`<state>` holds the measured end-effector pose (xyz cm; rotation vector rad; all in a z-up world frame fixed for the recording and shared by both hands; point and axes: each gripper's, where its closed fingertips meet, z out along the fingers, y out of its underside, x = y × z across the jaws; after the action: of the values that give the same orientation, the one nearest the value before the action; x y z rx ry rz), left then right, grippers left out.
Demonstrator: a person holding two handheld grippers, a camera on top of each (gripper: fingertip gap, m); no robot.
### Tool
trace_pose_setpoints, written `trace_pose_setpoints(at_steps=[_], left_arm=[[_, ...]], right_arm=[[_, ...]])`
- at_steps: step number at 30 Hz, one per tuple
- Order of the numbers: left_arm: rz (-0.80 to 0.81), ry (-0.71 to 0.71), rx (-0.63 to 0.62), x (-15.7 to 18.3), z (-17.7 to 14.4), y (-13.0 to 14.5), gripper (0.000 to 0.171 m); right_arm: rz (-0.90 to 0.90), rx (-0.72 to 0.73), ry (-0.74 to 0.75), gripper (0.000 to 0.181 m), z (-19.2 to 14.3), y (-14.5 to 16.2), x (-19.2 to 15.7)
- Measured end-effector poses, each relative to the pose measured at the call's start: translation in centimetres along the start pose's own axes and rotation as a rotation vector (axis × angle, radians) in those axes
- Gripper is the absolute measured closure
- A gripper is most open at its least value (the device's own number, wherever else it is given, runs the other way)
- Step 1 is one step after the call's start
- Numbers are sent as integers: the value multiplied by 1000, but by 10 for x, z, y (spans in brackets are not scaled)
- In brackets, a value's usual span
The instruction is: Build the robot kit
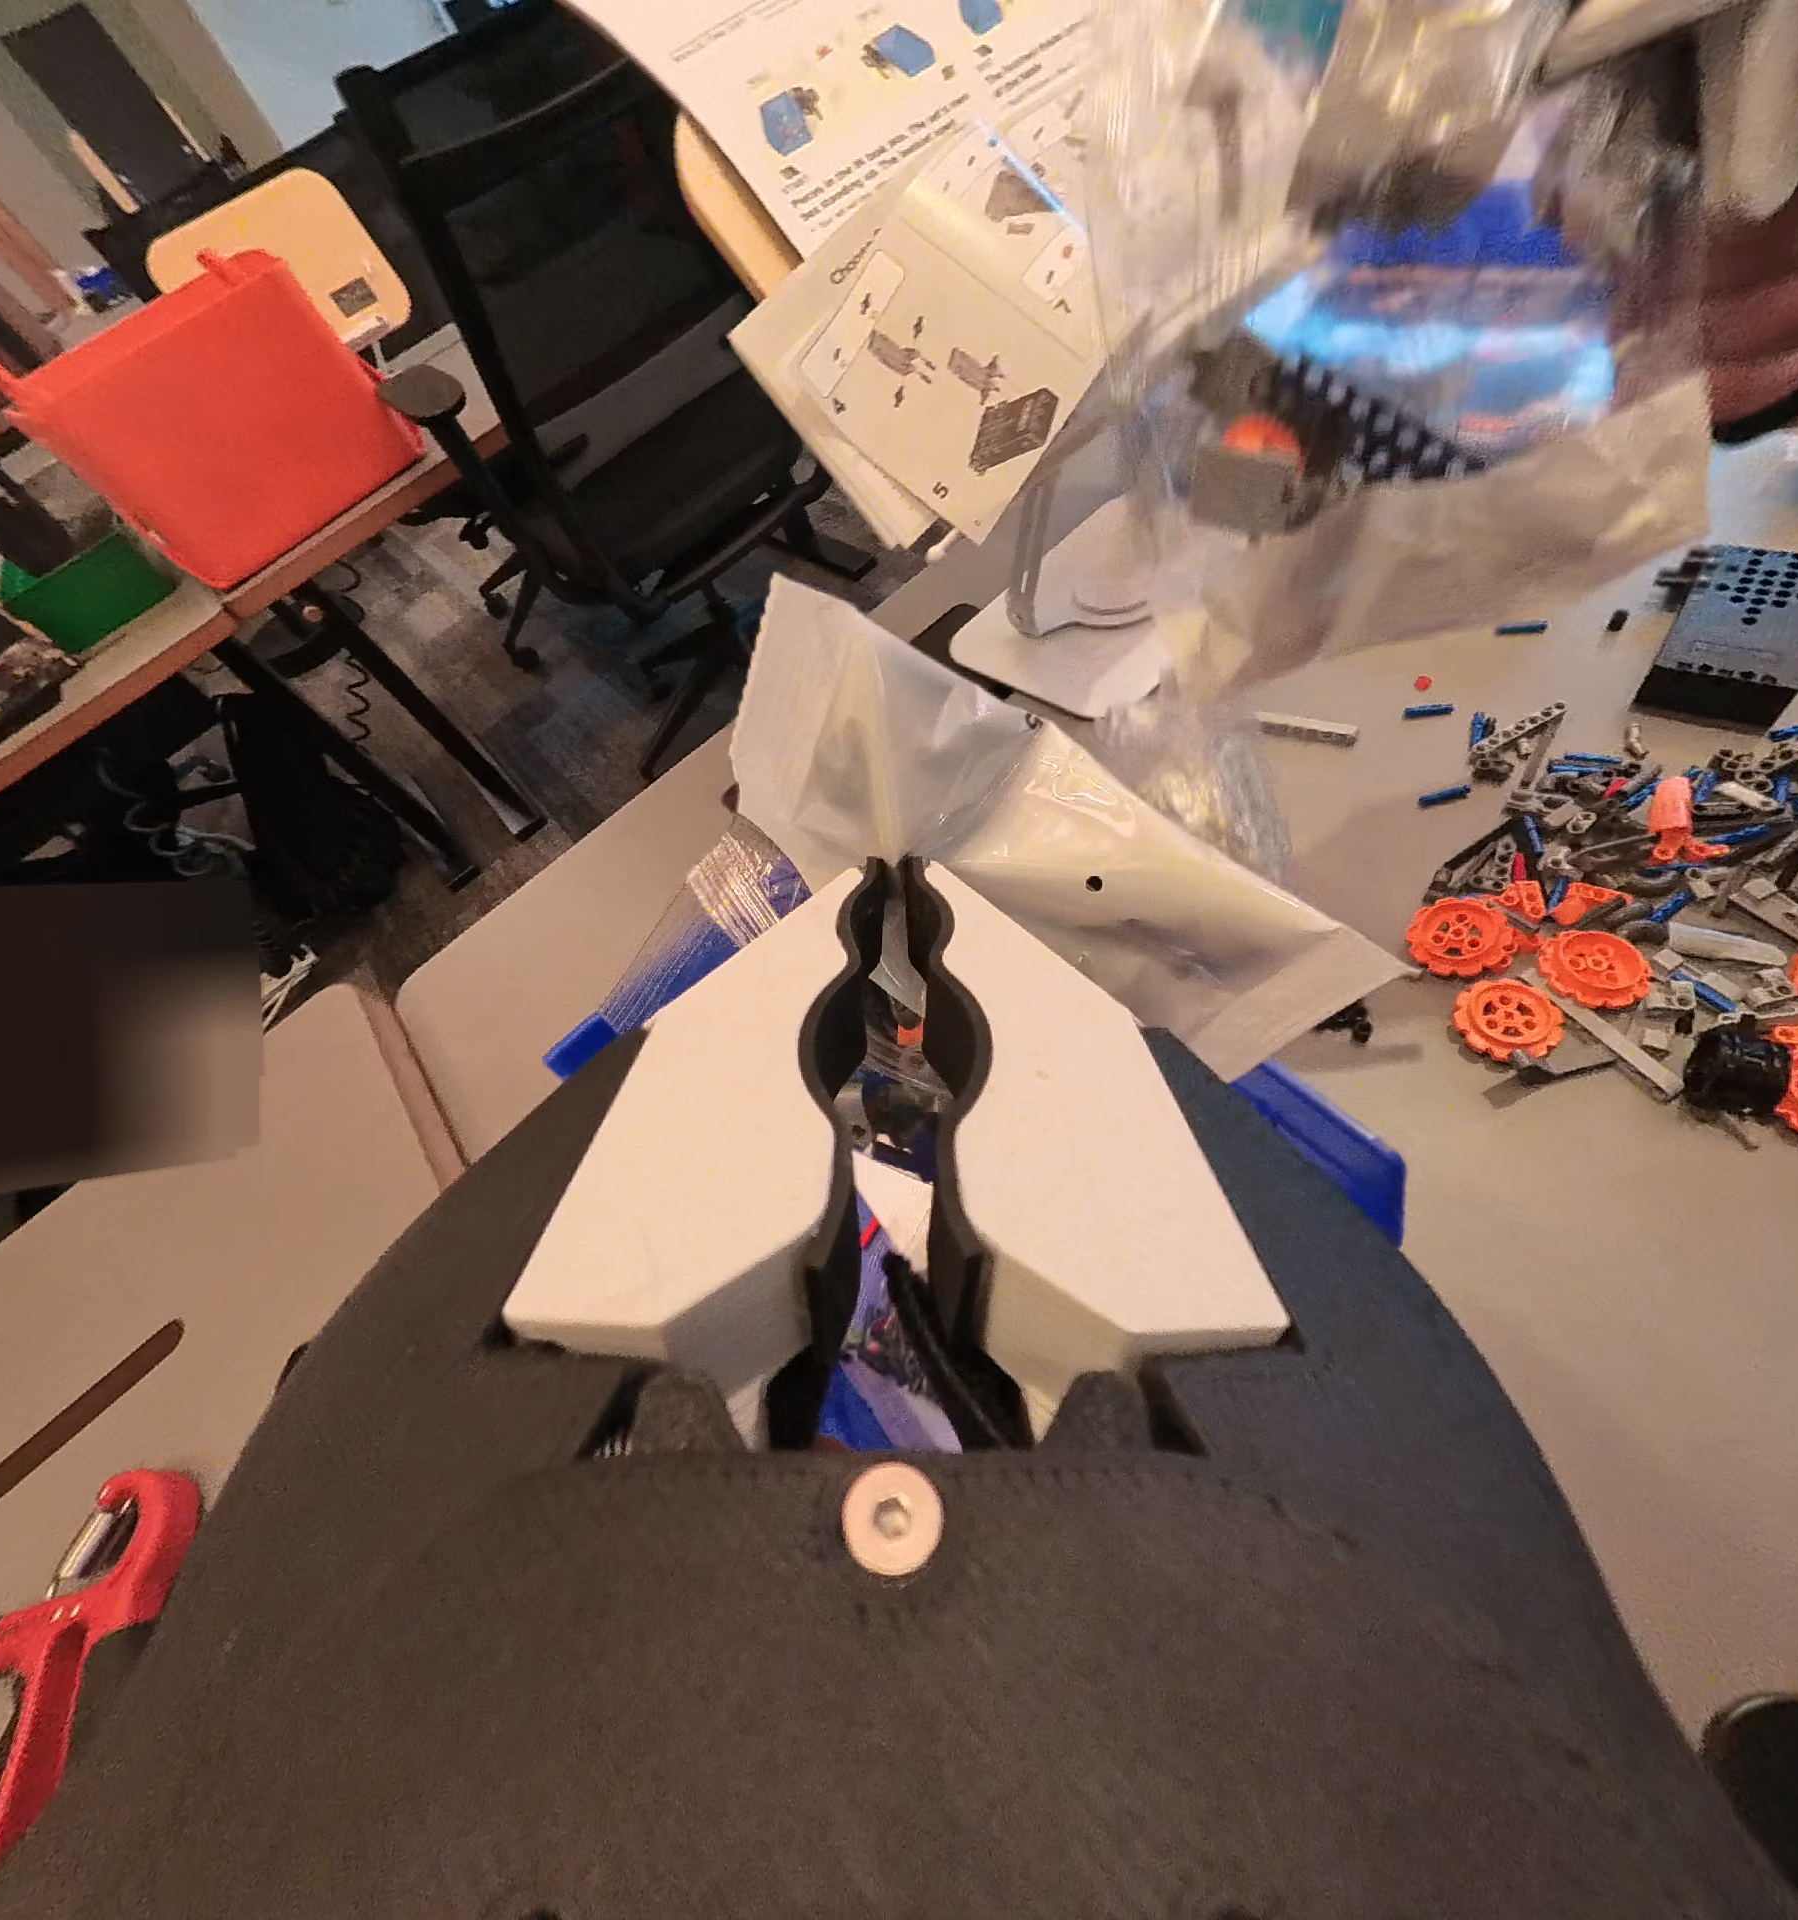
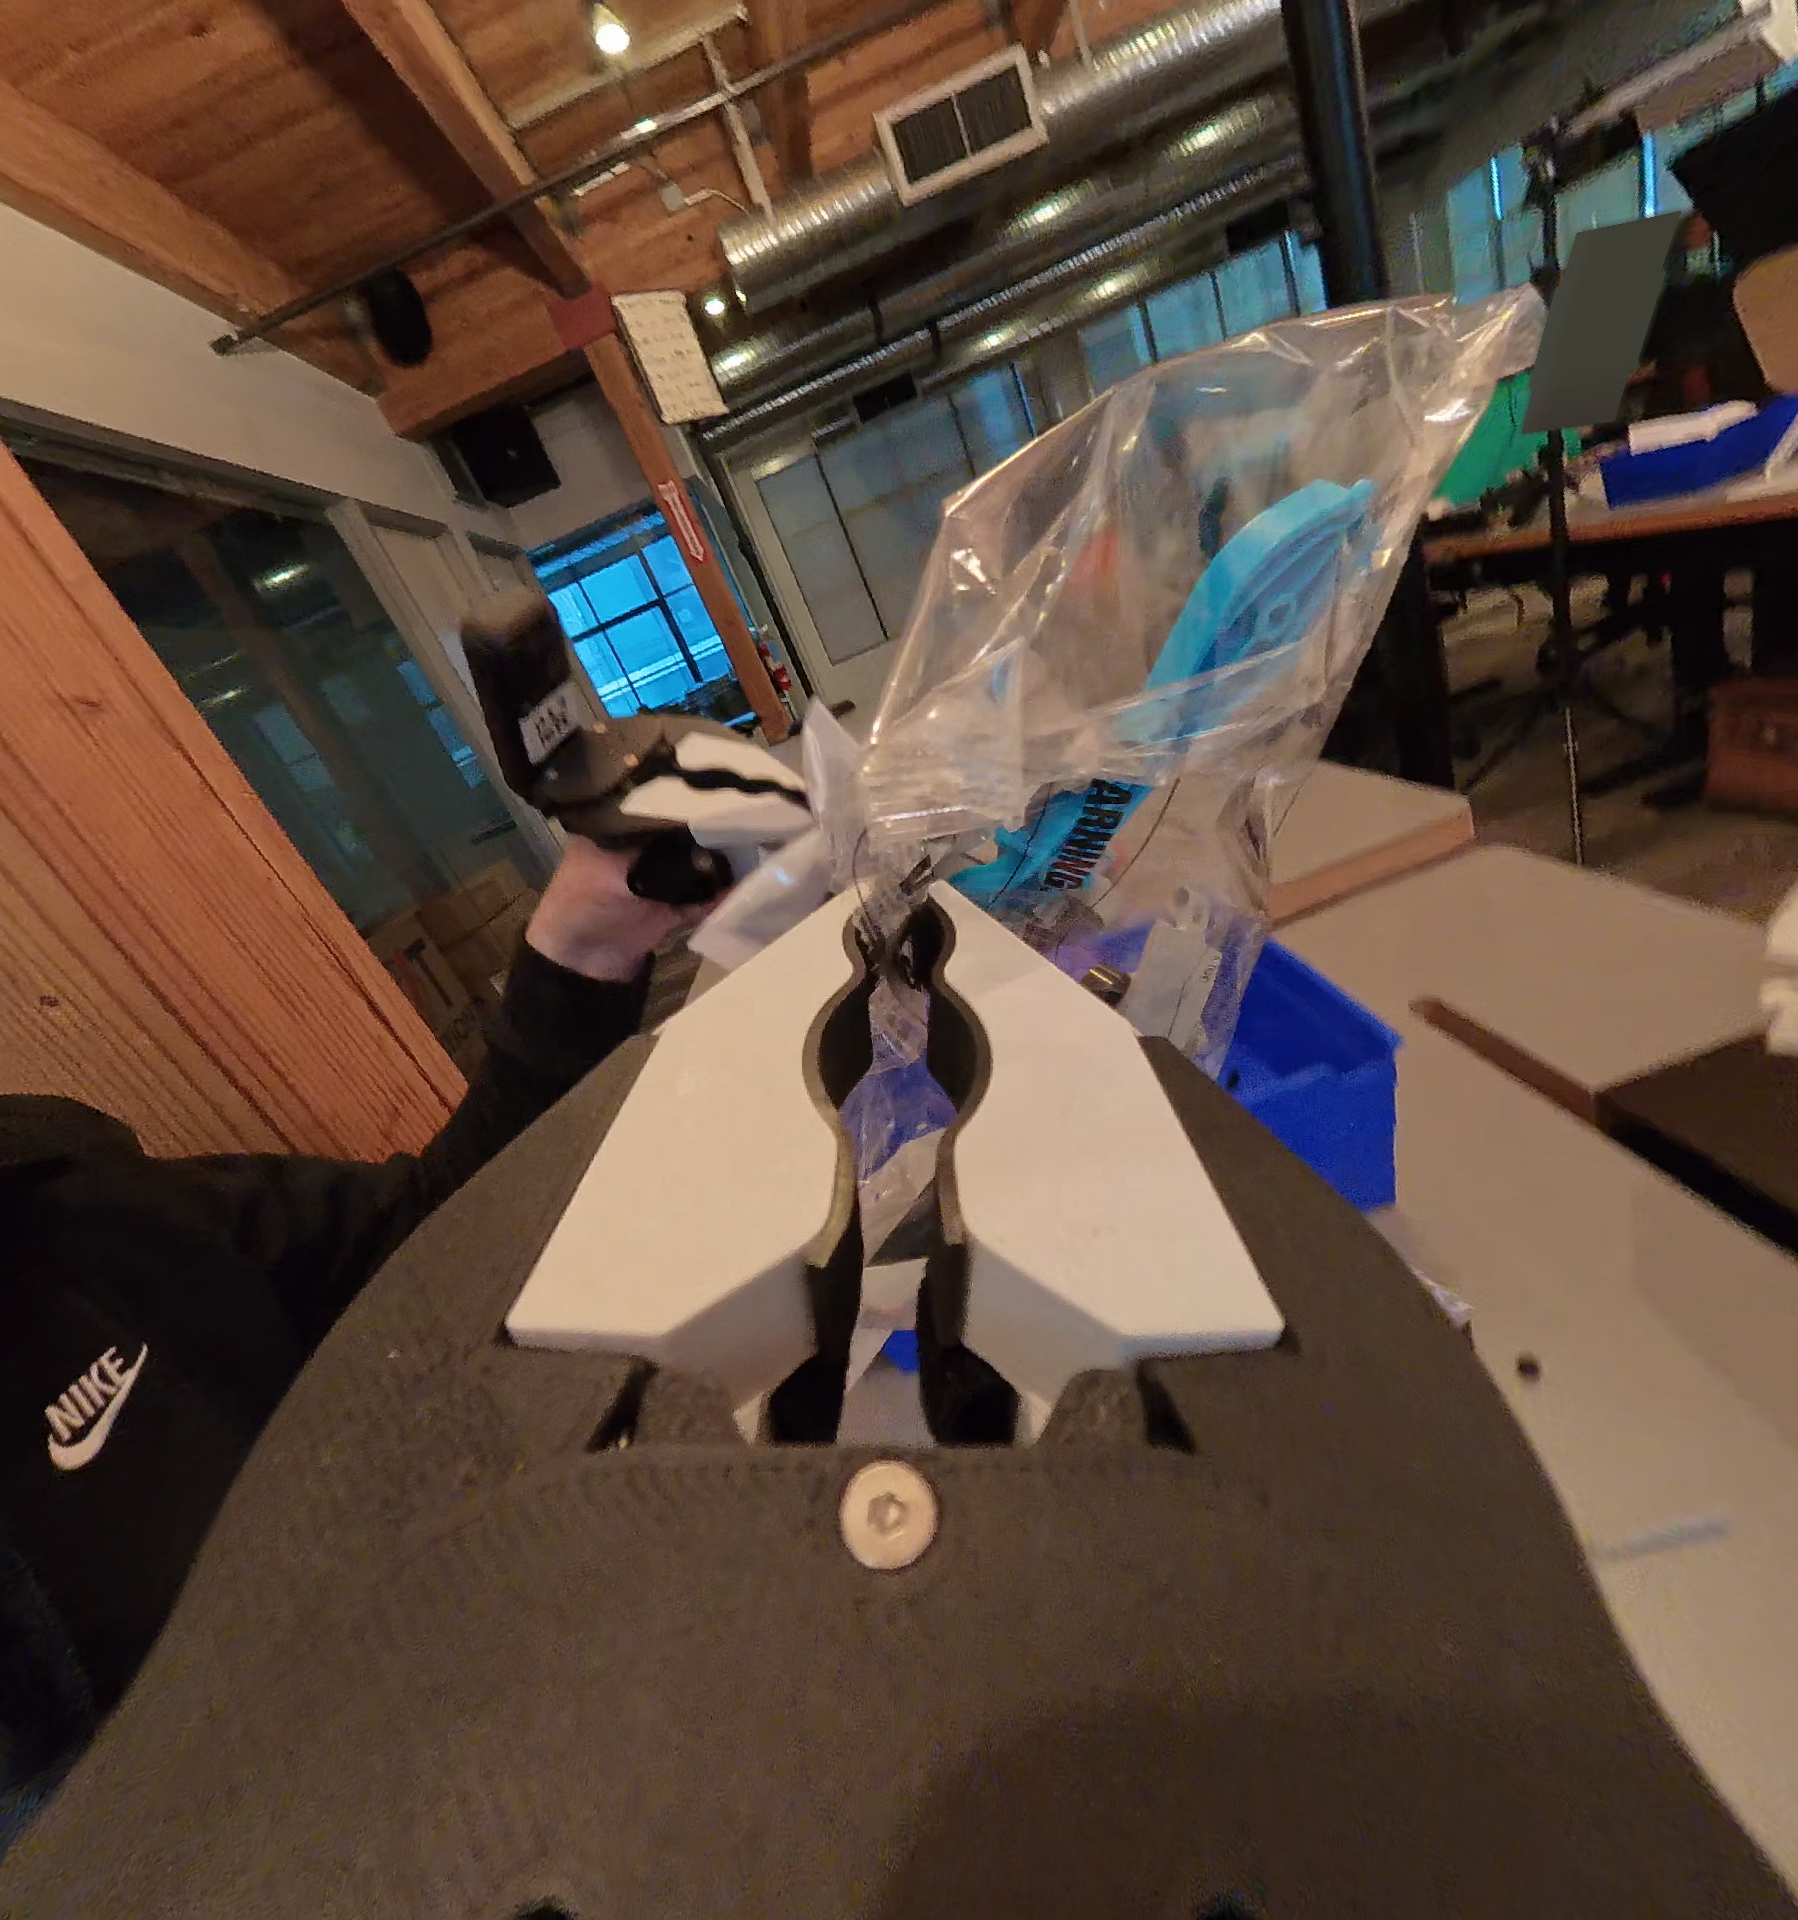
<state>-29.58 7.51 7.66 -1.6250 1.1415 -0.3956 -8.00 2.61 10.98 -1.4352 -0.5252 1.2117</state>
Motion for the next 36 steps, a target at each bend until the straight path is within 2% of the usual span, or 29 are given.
trace_pose_setpoints(at_steps=[7, 12, 14, 16, 19, 24, 26, 31, 34, 36], left_arm=[[47, 76, -7, 35, 29, -23, 170], [85, 141, -7, 67, 48, -45, 170], [102, 179, -16, 85, 59, -51, 170], [131, 237, -49, 109, 73, -51, 170], [179, 331, -107, 151, 95, -48, 170], [254, 458, -218, 218, 134, -29, 170], [284, 519, -272, 247, 146, -15, 170], [361, 643, -371, 307, 164, 18, 170], [382, 667, -403, 322, 174, 32, 165], [367, 669, -392, 324, 177, 32, 163]], right_arm=[[217, -59, 56, 180, -29, 82, 35], [320, -171, 107, 178, -38, 136, 51], [324, -230, 159, 170, -46, 149, 57], [293, -305, 236, 149, -60, 161, 62], [249, -378, 317, 123, -87, 168, 63], [122, -447, 474, 110, -145, 169, 58], [58, -458, 539, 110, -169, 166, 54], [69, -379, 532, 122, -198, 162, 47], [93, -344, 500, 127, -203, 165, 46], [88, -332, 490, 129, -206, 166, 46]])
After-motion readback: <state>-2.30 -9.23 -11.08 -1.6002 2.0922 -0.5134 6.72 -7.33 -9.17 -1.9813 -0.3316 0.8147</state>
